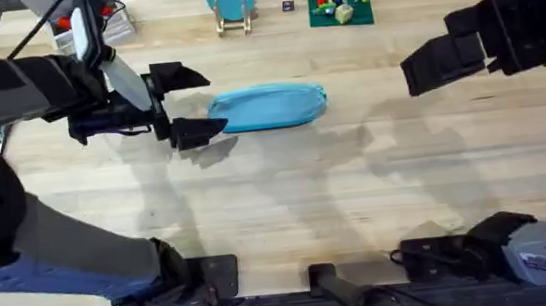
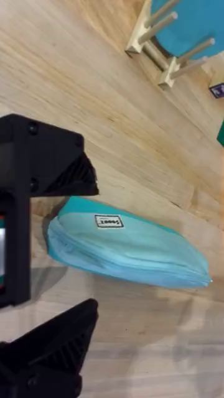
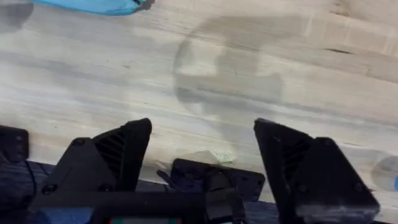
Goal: Unzip the bag, pick up the pens from the table one at a time and place them inside, then zip the bag closed.
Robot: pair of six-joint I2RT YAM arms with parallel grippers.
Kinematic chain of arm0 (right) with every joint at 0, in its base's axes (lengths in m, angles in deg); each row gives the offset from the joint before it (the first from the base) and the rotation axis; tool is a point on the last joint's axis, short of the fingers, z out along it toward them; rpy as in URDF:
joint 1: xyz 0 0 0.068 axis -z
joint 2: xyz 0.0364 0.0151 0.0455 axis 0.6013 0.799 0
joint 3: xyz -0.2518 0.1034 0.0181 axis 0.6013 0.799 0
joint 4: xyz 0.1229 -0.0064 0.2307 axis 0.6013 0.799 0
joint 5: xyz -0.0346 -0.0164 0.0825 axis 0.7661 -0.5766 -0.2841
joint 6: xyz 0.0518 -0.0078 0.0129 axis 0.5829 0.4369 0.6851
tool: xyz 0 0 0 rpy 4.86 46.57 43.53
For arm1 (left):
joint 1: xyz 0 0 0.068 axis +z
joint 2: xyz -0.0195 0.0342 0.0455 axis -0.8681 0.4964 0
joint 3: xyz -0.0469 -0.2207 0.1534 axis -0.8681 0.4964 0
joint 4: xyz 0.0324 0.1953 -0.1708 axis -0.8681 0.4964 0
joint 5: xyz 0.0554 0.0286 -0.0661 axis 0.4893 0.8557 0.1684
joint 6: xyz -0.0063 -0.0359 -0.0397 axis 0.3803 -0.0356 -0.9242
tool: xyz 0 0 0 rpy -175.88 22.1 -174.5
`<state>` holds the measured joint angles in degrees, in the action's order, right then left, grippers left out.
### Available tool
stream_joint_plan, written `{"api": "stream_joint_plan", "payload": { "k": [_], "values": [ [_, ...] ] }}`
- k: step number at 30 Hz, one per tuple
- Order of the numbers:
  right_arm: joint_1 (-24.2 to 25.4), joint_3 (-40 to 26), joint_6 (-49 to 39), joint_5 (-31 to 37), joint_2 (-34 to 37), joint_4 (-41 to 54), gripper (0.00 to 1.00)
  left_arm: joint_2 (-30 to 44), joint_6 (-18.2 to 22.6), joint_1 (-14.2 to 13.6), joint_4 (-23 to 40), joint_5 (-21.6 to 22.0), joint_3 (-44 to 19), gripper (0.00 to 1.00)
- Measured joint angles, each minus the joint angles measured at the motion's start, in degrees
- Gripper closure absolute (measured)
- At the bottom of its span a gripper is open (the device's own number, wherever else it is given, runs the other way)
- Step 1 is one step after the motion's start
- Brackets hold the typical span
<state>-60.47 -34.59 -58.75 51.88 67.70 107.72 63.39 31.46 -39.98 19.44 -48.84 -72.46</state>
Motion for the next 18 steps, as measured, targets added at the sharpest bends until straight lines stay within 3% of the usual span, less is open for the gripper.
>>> {"api": "stream_joint_plan", "payload": {
  "k": [8,18],
  "values": [
    [0.0,0.0,-2.57,-0.55,-0.02,-1.25,0.005,-8.5,0.02,2.7,8.32,0.32,0.0,0.006],
    [0.0,0.0,-7.34,-8.83,0.0,-1.36,0.004,-21.0,0.04,6.34,23.2,2.64,-0.02,0.006]
  ]
}}
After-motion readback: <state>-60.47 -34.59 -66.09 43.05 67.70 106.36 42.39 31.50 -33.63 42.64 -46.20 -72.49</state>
